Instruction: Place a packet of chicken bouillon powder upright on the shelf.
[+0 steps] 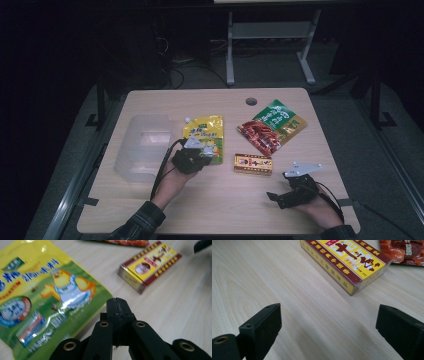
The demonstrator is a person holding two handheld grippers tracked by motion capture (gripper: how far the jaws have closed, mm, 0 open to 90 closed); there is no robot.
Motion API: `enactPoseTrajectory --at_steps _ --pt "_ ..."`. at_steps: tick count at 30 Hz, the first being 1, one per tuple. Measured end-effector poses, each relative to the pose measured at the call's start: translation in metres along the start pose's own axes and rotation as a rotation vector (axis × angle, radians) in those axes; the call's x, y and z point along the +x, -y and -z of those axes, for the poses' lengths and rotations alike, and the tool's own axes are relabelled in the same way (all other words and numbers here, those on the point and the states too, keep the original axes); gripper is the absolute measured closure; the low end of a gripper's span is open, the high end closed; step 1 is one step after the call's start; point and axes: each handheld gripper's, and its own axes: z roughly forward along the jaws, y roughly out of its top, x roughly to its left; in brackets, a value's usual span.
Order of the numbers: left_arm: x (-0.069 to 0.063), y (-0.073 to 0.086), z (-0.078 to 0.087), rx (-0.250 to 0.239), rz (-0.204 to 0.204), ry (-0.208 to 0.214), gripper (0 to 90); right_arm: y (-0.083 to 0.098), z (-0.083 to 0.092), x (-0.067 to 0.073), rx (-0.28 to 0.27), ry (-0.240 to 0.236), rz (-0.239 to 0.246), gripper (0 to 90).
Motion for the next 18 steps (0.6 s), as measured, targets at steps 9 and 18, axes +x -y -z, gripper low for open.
enactPoseTrajectory --at_steps 9,18 --pt "0.026 -0.029 -0.02 -0.021 0.039 -0.084 89.7 -0.001 -0.001 0.0 0.001 -0.017 -0.003 6.1" --pt "0.038 -0.032 -0.043 0.018 0.079 -0.157 89.7 -0.001 0.0 -0.003 -0.01 -0.026 0.006 6.3"
